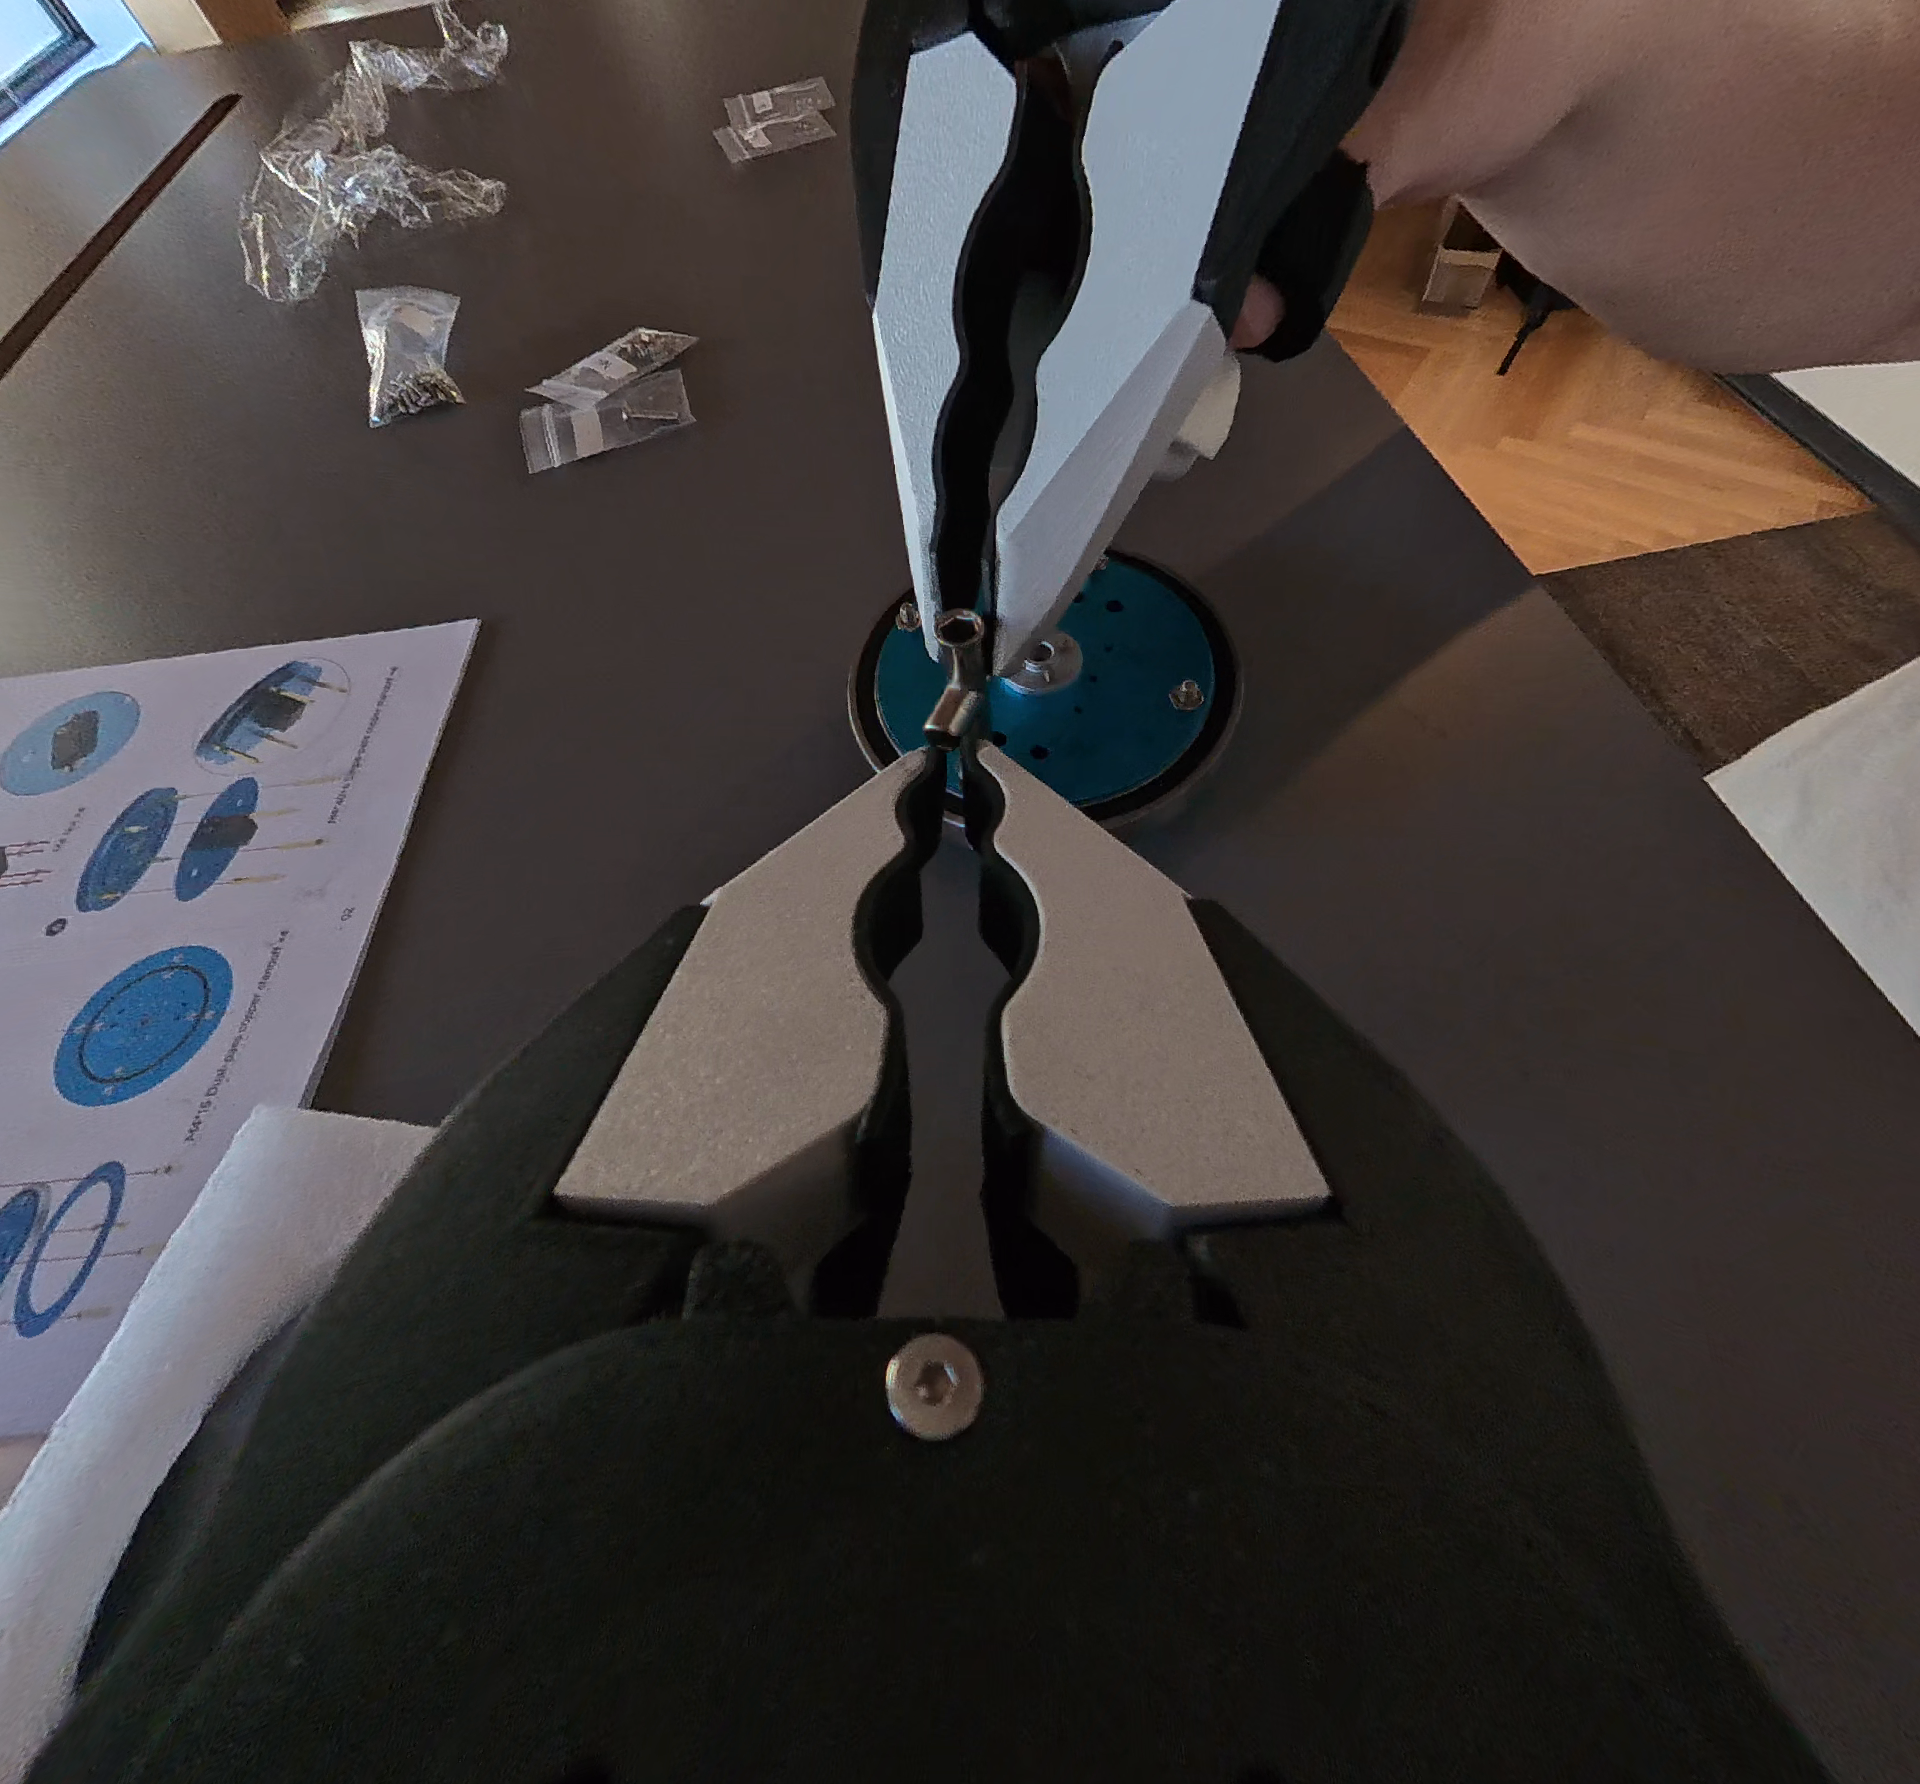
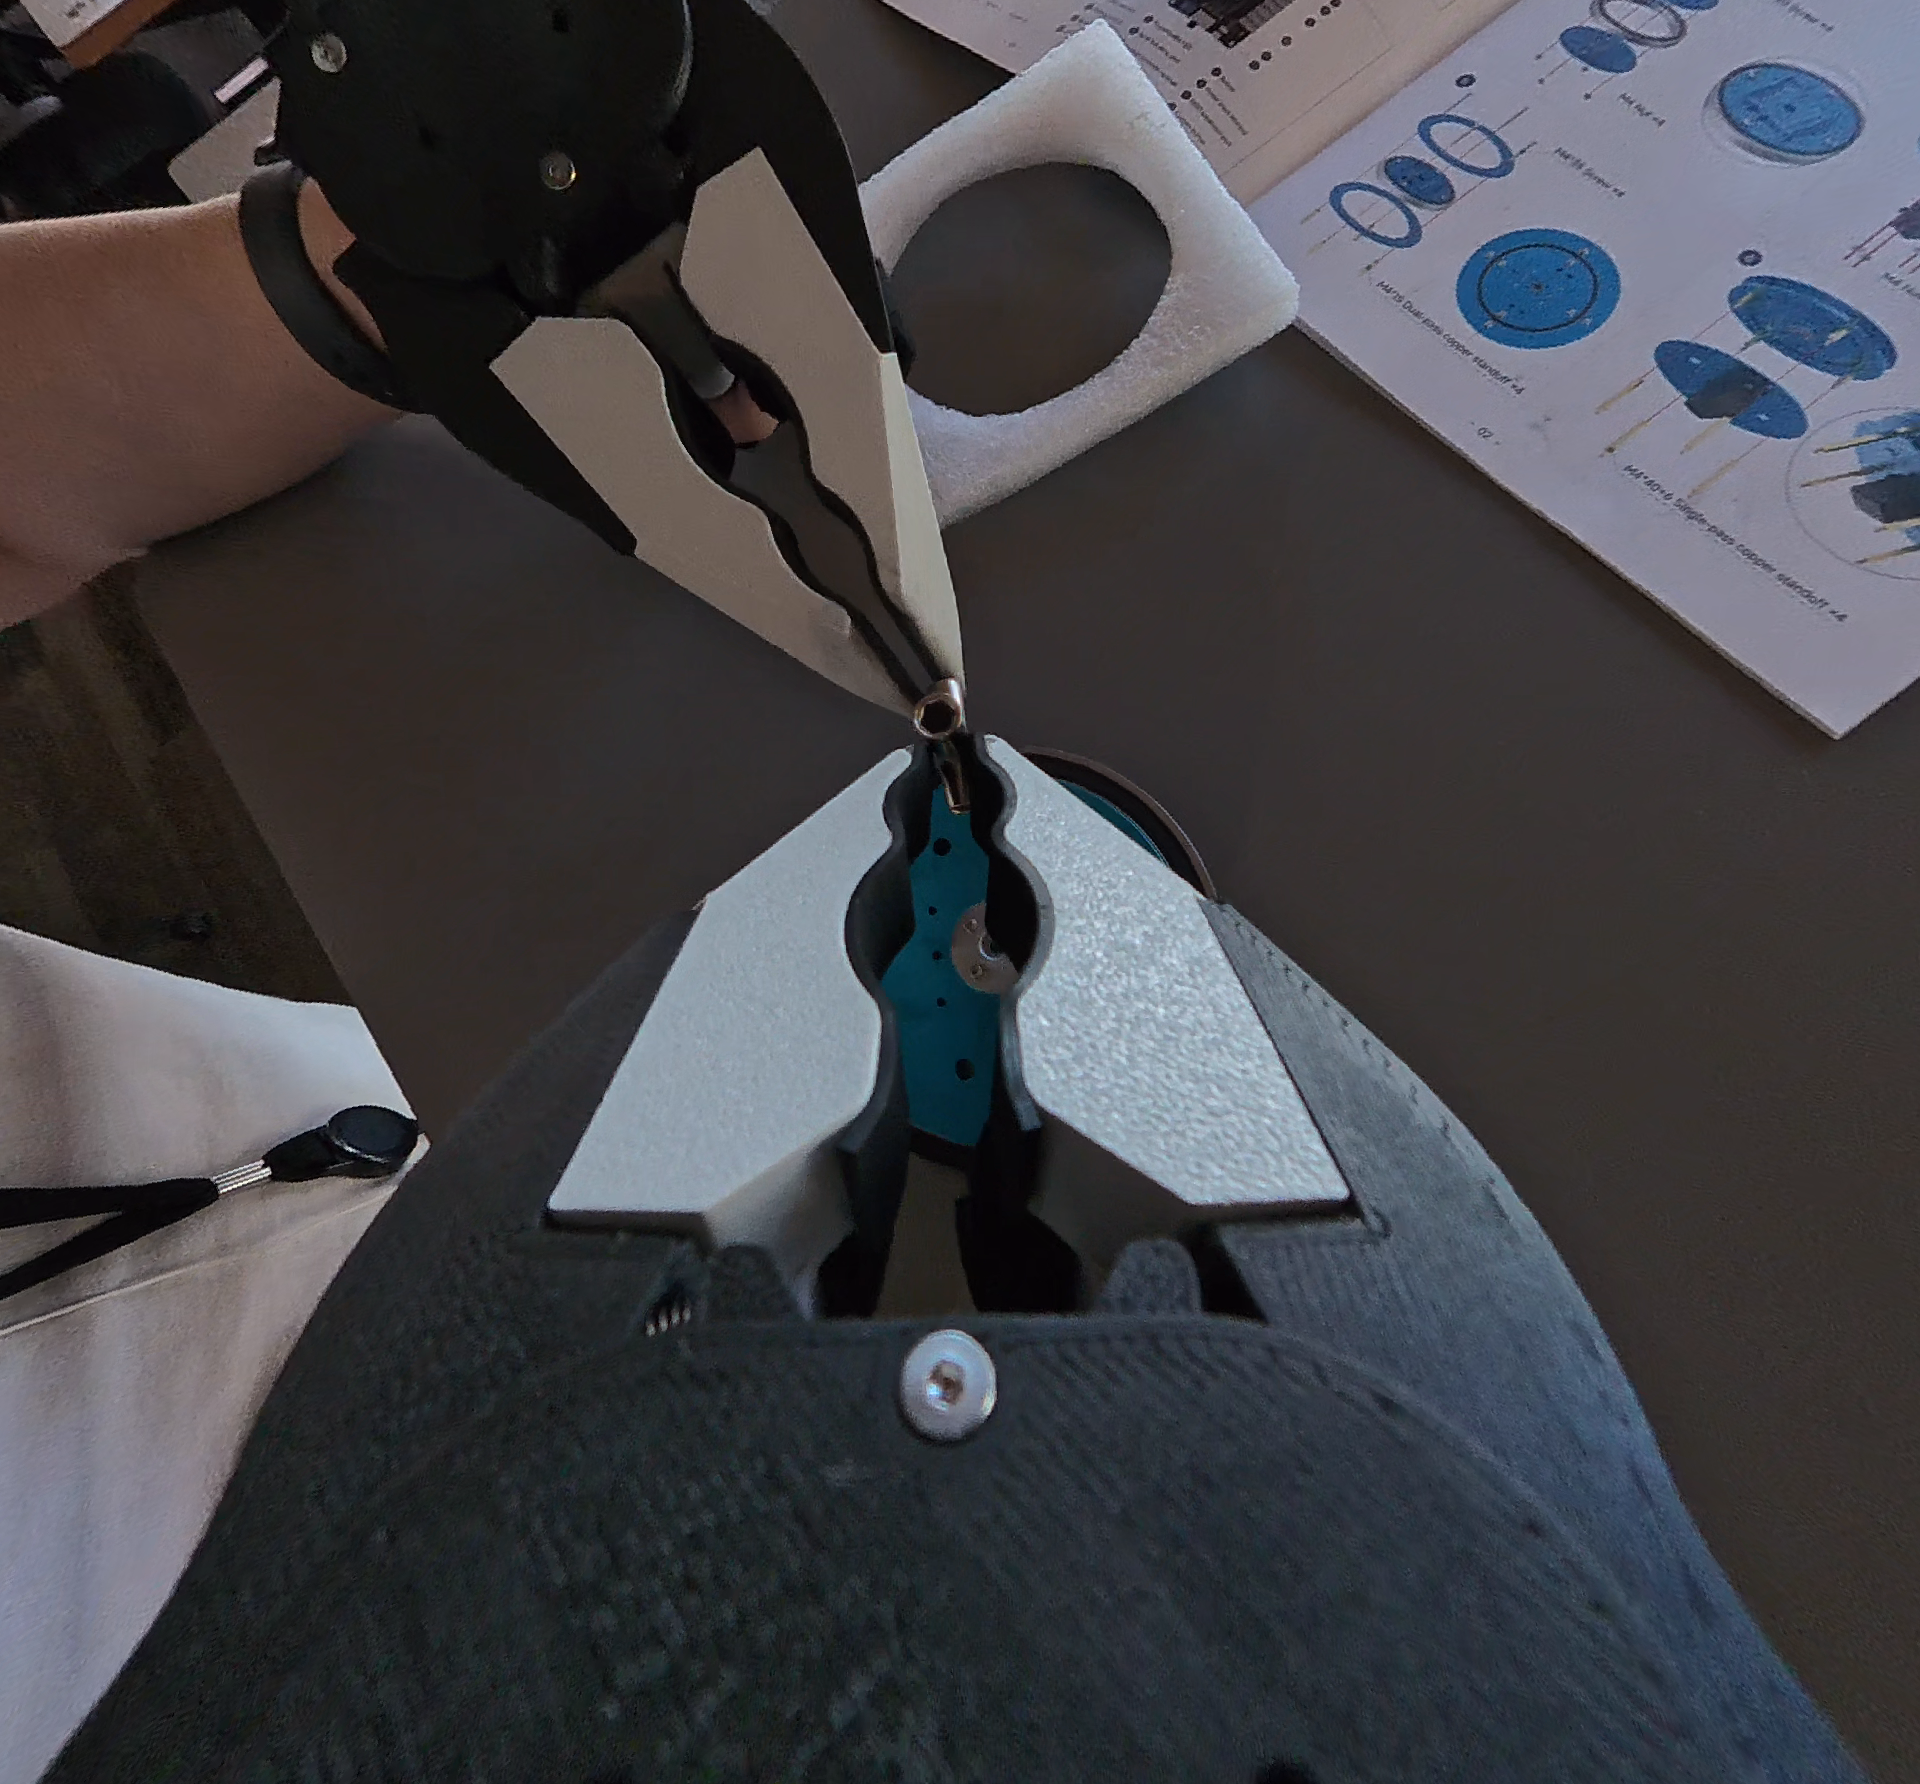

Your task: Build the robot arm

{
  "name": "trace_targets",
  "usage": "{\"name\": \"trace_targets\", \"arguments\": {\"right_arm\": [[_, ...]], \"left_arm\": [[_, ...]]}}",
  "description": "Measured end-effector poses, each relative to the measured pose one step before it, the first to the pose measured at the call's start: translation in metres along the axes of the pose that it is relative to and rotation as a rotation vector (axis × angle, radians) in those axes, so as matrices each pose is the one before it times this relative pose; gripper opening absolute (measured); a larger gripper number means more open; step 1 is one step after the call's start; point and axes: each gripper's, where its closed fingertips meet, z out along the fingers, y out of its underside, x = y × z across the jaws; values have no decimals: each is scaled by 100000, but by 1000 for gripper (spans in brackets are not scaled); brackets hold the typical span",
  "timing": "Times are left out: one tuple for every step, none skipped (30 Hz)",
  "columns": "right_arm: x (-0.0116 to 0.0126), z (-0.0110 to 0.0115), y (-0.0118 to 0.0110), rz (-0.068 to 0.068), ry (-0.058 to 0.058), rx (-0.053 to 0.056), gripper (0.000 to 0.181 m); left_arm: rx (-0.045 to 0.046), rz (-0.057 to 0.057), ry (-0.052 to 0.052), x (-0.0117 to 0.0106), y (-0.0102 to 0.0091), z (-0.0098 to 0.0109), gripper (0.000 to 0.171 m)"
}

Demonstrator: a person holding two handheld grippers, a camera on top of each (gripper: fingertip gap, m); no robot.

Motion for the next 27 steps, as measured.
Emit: {"name": "trace_targets", "arguments": {"right_arm": [[18,-24,53,39,-21,184,6],[-39,-1,35,201,-349,165,6],[4,-1,2,290,-136,335,6],[15,10,-1,168,-78,279,6],[2,20,0,46,-60,82,6],[16,2,-14,-76,112,3,6],[-16,12,-2,-225,76,-120,5],[-1,9,-8,-212,164,-201,5],[-2,18,-7,-66,146,-182,5],[-7,32,-18,199,31,-124,5],[20,-3,12,364,85,-230,5],[-1,-18,19,746,-119,-276,5],[-1,9,1,1109,-225,9,5],[-37,2,19,1013,-327,110,5],[-30,-3,12,434,-300,55,5],[-3,-13,2,-304,78,80,5],[8,-27,10,-547,185,-136,5],[28,-10,20,-211,222,-252,5],[2,-7,3,89,35,-141,5],[-6,5,-13,79,-69,-94,5],[26,18,-17,-18,160,17,5],[18,10,-22,-8,120,-2,5],[-38,26,23,273,-331,-165,5],[-71,26,13,501,-475,-60,5],[-36,20,-17,386,-381,154,5],[7,-3,-38,89,-132,213,5],[76,-52,-29,-34,346,137,5]], "left_arm": [[373,150,-30,14,-30,18,2],[294,-189,336,49,-20,-23,2],[428,-485,230,5,-19,-49,2],[514,-297,244,-2,-32,-67,2],[742,-89,454,41,-66,-104,3],[1253,-341,450,14,-174,-131,3],[1477,-786,252,-23,-269,-121,3],[1156,-593,376,-2,-235,-72,3],[-30,53,-404,-111,-56,-4,2],[-832,778,-998,-156,68,56,1],[243,1079,-529,-35,-67,19,0],[-78,794,-332,-4,-8,18,0],[-200,367,-241,6,-6,0,0],[-193,297,11,30,14,-21,0],[-209,107,460,68,31,-50,0],[-355,-273,759,101,57,-39,3],[-660,-452,97,0,114,18,8],[-350,11,-481,-66,92,27,9],[-46,576,-431,-40,18,32,7],[507,734,-246,-8,-94,17,5],[368,517,-443,-51,-106,12,3],[222,183,-389,-58,-98,17,2],[457,177,-232,-47,-112,-11,0],[10,385,-401,-97,-16,-13,0],[-223,507,-556,-108,16,-35,0],[182,223,761,97,-16,-41,0],[808,-631,1899,281,-99,-56,2]]}}
